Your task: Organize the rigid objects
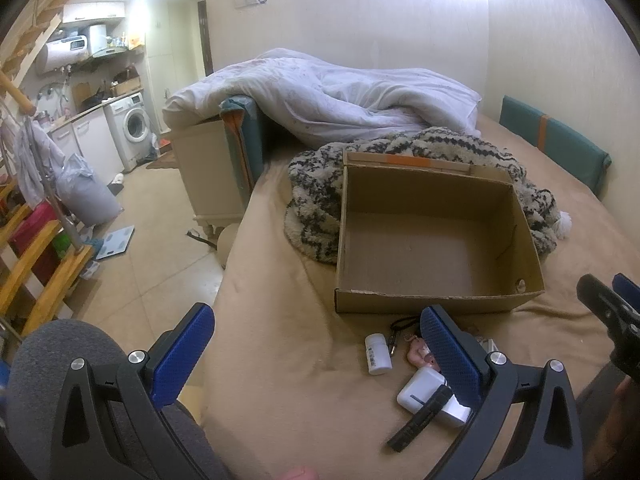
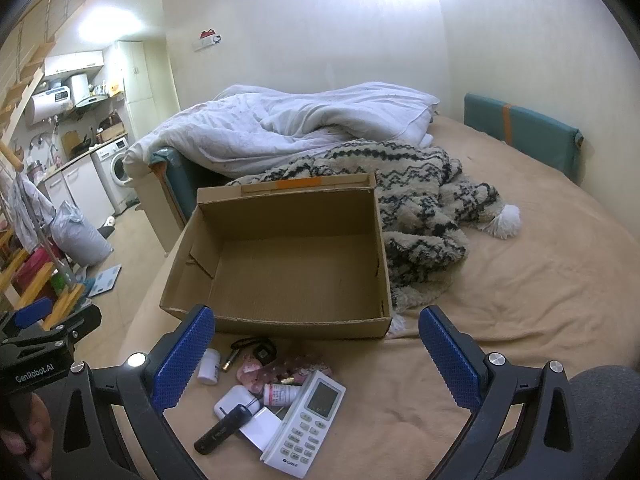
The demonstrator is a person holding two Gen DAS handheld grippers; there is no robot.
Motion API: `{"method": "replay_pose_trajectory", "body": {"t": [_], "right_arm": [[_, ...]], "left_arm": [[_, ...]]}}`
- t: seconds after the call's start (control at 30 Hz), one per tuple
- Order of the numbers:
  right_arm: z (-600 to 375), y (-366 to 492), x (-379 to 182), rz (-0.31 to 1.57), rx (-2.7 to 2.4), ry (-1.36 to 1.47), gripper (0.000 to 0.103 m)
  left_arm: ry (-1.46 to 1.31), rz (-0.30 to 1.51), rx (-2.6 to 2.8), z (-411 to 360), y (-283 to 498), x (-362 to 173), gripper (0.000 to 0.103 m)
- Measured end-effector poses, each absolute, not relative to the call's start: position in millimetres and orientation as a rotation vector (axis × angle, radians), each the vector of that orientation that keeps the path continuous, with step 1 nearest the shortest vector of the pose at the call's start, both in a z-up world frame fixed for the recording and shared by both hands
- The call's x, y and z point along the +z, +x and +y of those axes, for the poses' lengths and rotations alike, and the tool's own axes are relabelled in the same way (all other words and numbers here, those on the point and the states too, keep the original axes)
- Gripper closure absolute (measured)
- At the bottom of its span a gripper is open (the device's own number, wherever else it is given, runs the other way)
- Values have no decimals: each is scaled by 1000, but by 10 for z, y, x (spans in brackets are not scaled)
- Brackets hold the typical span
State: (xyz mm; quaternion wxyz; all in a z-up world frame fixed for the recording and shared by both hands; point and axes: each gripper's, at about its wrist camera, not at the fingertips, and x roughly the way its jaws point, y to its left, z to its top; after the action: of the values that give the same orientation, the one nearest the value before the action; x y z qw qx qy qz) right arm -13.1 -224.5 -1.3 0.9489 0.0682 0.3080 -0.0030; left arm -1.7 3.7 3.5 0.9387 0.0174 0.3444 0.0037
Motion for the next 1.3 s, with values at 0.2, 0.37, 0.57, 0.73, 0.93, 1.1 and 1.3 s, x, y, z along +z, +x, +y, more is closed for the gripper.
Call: {"method": "replay_pose_trajectory", "body": {"t": [0.2, 0.37, 0.57, 0.73, 0.93, 1.1, 1.3], "right_arm": [[-2226, -122, -1, 626, -7, 138, 0], [-2225, -115, 0, 627, -8, 137, 0], [-2228, -115, 0, 627, -8, 137, 0], [-2231, -119, 0, 626, -8, 137, 0], [-2235, -119, 0, 626, -8, 137, 0], [-2243, -117, -3, 625, -8, 136, 0], [-2239, -117, 0, 625, -8, 135, 0]], "left_arm": [[37, 702, 9, 65, -30, 47, 0], [38, 702, 8, 62, -34, 47, 0], [37, 701, 8, 62, -33, 46, 0], [36, 703, 13, 150, -25, 75, 0], [38, 703, 13, 169, -28, 88, 0], [39, 703, 14, 174, -33, 94, 0], [38, 703, 14, 168, -33, 91, 0]]}}
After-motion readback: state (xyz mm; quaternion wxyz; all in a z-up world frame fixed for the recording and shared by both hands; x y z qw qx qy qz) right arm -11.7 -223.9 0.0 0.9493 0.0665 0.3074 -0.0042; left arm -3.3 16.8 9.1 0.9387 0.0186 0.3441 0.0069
